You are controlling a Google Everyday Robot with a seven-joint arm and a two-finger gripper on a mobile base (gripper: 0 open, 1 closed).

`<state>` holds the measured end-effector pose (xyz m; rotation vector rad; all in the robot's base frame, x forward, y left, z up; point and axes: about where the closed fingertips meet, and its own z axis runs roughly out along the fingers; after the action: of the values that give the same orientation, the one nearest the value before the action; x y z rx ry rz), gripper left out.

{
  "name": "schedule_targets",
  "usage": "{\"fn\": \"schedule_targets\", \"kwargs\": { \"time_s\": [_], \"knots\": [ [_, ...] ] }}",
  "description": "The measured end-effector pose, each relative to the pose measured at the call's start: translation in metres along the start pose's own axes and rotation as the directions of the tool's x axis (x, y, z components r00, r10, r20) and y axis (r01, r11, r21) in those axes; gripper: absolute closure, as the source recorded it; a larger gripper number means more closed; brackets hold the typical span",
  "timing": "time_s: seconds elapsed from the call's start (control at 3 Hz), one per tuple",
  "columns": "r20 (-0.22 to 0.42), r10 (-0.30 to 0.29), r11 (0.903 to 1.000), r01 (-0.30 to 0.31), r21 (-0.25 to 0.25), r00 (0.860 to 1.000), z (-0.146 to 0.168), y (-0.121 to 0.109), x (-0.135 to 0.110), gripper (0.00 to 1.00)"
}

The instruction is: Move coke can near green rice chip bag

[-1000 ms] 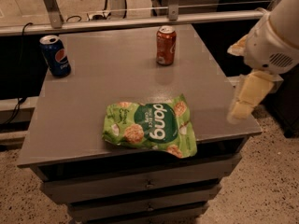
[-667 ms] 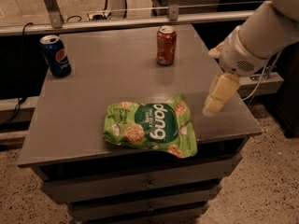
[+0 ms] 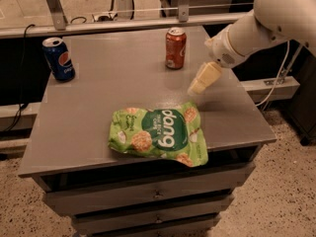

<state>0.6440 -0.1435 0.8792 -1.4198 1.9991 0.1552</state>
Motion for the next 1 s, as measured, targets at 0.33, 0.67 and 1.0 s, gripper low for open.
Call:
{"fn": "schedule_targets", "kwargs": {
  "time_s": [0.33, 0.67, 1.0],
  "knots": [
    [0.109, 0.067, 0.9970, -0.071, 0.030, 0.992, 0.014, -0.036, -0.019, 0.00],
    [0.224, 0.140, 0.9880, -0.151, 0.032, 0.964, 0.025, -0.061, -0.041, 0.00],
    [0.319, 0.190, 0.9783, -0.207, 0.018, 0.928, 0.035, -0.075, -0.061, 0.00]
  ]
}}
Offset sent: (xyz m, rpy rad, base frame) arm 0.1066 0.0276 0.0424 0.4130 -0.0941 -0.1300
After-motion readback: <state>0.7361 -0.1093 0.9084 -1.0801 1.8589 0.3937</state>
